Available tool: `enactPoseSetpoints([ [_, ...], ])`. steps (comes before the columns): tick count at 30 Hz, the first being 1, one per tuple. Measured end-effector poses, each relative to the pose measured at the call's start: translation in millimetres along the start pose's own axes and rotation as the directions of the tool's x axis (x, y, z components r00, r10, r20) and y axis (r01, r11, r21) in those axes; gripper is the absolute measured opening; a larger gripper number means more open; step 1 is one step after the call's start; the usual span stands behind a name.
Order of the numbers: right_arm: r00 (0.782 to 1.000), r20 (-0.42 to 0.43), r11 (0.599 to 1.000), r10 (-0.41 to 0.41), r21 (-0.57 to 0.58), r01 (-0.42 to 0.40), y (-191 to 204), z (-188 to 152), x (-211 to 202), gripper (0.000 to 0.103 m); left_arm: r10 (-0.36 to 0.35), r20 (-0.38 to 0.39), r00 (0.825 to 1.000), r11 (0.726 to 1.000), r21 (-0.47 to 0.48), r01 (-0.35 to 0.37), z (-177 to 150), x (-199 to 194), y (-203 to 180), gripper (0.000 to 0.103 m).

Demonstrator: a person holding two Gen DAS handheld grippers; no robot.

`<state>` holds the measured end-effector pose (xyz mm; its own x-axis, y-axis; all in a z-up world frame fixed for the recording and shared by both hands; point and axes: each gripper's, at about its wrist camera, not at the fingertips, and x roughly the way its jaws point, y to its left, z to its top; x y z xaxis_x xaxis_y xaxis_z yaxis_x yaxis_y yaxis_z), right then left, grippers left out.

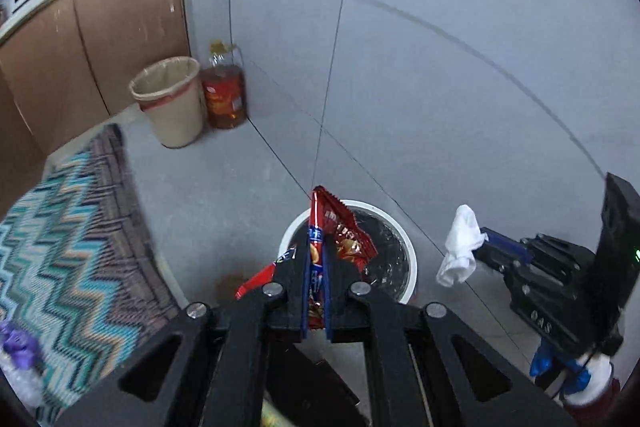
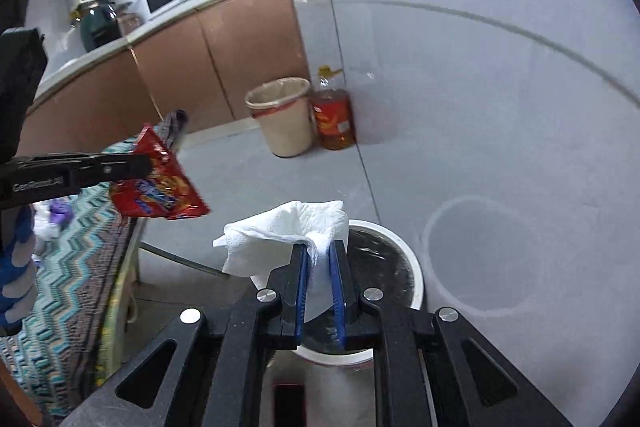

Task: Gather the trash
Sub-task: 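Carry the wrapper and tissue to the white bin and release both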

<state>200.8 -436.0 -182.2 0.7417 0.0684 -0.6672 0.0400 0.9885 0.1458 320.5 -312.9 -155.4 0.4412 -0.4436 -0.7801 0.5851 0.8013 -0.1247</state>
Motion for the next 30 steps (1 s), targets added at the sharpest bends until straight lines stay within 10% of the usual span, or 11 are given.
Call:
enactPoseSetpoints([
  [14,0.993,-0.104,0.999,-0.053,-0.006,0.053,-23.3,4.4,64.3,0.018,-0.057,-0.128,0.99,0.994,-0.098,0.044,17.2,100.5,-3.1,0.007],
  [30,0.987,-0.128,0.995,-0.096,0.017,0.099,-33.3,-8.0,63.1,0.035,-0.117,-0.168,0.979,0.984,-0.155,0.091,22.7,125.4,3.1,0.008],
])
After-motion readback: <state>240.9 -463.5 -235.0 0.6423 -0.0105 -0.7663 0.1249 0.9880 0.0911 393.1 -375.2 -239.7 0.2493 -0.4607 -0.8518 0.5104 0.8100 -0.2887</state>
